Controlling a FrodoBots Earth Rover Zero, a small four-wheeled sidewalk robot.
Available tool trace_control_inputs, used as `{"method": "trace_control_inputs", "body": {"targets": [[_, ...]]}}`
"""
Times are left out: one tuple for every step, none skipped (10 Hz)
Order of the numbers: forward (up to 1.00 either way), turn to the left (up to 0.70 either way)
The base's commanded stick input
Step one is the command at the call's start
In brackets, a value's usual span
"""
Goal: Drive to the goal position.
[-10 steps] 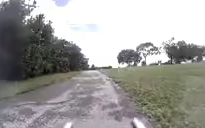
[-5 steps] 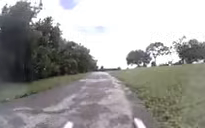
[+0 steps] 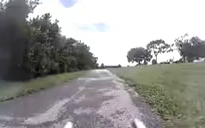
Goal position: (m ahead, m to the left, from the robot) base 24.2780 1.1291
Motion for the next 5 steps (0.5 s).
{"method": "trace_control_inputs", "body": {"targets": [[0.70,0.00],[0.70,0.00],[0.70,0.00],[0.70,0.00],[0.70,0.00]]}}
